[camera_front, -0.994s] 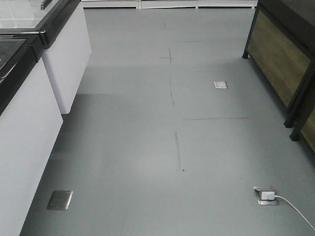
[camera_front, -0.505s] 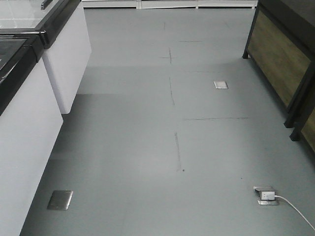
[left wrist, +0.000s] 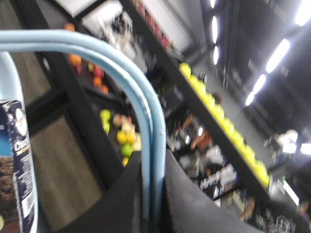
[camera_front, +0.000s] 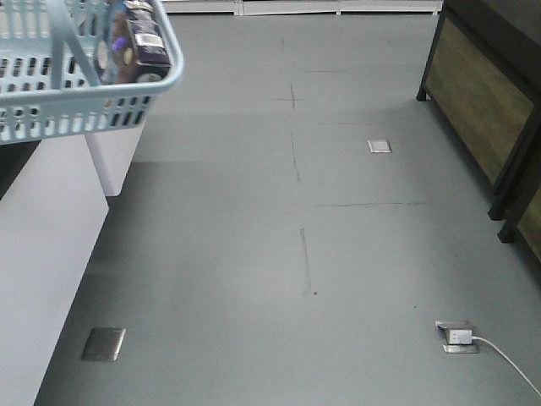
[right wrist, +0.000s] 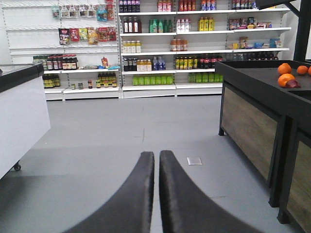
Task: Left arm holds basket, right arm returns cookies
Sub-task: 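Lift the light-blue basket by its handle with the left gripper, then hold the basket raised in front of the robot with the left gripper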
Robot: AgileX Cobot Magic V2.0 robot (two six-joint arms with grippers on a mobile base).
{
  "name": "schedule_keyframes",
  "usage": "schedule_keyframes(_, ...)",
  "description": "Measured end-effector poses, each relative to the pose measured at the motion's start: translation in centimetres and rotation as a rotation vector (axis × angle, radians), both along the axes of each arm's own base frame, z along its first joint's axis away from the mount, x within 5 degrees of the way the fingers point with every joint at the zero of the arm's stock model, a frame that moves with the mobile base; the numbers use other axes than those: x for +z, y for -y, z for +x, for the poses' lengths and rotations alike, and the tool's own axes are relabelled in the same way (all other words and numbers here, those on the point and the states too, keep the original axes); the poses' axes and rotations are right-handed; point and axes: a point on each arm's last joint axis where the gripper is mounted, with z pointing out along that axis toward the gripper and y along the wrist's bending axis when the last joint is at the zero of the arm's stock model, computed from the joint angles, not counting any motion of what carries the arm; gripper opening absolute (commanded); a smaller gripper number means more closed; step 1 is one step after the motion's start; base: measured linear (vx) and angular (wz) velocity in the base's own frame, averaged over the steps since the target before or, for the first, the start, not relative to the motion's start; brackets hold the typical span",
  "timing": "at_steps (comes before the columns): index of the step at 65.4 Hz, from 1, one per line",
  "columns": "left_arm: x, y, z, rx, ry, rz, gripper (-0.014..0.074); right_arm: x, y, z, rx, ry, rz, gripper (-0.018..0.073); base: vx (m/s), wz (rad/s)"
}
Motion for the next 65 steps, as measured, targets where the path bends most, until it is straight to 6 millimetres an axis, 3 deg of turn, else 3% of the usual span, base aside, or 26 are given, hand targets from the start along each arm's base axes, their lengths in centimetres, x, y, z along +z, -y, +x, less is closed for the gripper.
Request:
schedule_keyframes(11,-1.1,6.4,-2.0,-0.134,-0.026,0.098,-0.0004,0.0,0.0,0.0,0.0,0.0,0.0,-0.0006,0.0,0.0)
schedule_keyframes(26,-3.1,11.3,-6.2,-0.2,-0.044,0.117,-0.0004,0.0,0.0,0.0,0.0,0.0,0.0,-0.0006,0.0,0.0)
schedule_keyframes(35,-6.7,13.3,-8.2,-0.222,-0.112,0.134,-0.0004,0.0,0.0,0.0,0.0,0.0,0.0,-0.0006,0.0,0.0)
schedule_keyframes(55,-16.7,16.8,-12.4,-0.308,-0.305,0.123,-0.0004,0.0,0.0,0.0,0.0,0.0,0.0,-0.0006,0.0,0.0)
schedule_keyframes(65,-18.9,17.6,-13.9,-0.34,-0.343,0.156,-0.0004,0.0,0.0,0.0,0.0,0.0,0.0,-0.0006,0.0,0.0)
